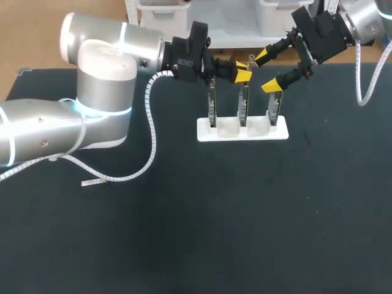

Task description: Pick up the optical module with the left hand, and insert it into the network port with the right hand.

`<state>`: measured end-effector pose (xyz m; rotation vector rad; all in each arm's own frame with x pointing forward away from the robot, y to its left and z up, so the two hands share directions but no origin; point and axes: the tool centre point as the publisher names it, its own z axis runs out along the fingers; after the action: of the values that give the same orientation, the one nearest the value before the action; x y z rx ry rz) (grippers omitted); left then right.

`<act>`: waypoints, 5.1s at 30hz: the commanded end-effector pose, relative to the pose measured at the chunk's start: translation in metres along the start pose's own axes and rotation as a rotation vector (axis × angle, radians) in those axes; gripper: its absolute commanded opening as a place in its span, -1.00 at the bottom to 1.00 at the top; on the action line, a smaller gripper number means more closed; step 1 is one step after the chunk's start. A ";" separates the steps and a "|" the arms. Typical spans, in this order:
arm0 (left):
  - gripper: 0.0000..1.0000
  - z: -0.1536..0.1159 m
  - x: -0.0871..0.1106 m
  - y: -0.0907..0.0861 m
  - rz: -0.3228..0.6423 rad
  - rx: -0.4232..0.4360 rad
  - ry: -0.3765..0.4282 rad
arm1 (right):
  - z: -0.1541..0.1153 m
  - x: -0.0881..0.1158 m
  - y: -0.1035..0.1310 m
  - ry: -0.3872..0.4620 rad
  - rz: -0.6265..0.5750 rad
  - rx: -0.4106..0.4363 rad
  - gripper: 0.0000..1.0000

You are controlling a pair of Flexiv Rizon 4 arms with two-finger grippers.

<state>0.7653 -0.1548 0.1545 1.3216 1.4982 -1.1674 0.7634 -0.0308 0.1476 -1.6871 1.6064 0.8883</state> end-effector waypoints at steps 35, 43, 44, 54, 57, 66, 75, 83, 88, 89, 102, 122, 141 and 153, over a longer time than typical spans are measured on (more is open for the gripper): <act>-1.00 0.002 0.002 0.003 0.002 0.011 0.015 | 0.000 0.000 0.000 -0.002 -0.001 -0.001 1.00; -1.00 0.002 0.002 0.003 0.002 0.011 0.015 | 0.000 0.000 0.000 -0.002 -0.001 -0.001 1.00; -1.00 0.002 0.002 0.003 0.002 0.011 0.015 | 0.000 0.000 0.000 -0.002 -0.001 -0.001 1.00; -1.00 0.002 0.002 0.003 0.002 0.011 0.015 | -0.015 -0.005 -0.002 -0.025 -0.028 0.038 1.00; -1.00 0.002 0.002 0.003 0.002 0.011 0.015 | -0.017 -0.010 -0.003 -0.065 -0.039 0.050 1.00; -1.00 0.002 0.002 0.003 0.002 0.011 0.015 | -0.012 -0.016 -0.003 -0.092 -0.039 0.057 1.00; -1.00 0.002 0.002 0.003 0.002 0.011 0.015 | -0.001 -0.026 -0.006 -0.110 -0.046 0.034 1.00; -1.00 0.002 0.002 0.003 0.002 0.011 0.015 | 0.001 -0.033 -0.008 -0.108 -0.050 0.033 1.00; -1.00 0.002 0.002 0.003 0.002 0.011 0.015 | 0.001 -0.037 -0.011 -0.104 -0.047 0.018 1.00; -1.00 0.002 0.002 0.003 0.002 0.011 0.015 | 0.001 -0.038 -0.011 -0.110 -0.049 0.015 1.00; -1.00 0.002 0.002 0.003 0.002 0.011 0.015 | 0.003 -0.042 -0.012 -0.115 -0.046 -0.005 1.00; -1.00 0.002 0.002 0.003 0.002 0.011 0.015 | 0.003 -0.041 -0.011 -0.110 -0.046 -0.003 1.00; -1.00 0.002 0.002 0.003 0.002 0.011 0.015 | 0.006 -0.043 -0.010 -0.110 -0.054 -0.012 -1.00; 1.00 0.002 0.002 0.003 0.002 0.011 0.015 | 0.006 -0.042 -0.010 -0.114 -0.057 -0.013 -1.00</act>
<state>0.7664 -0.1555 0.1515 1.3362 1.5012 -1.1659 0.7711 -0.0010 0.1795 -1.6545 1.4758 0.9507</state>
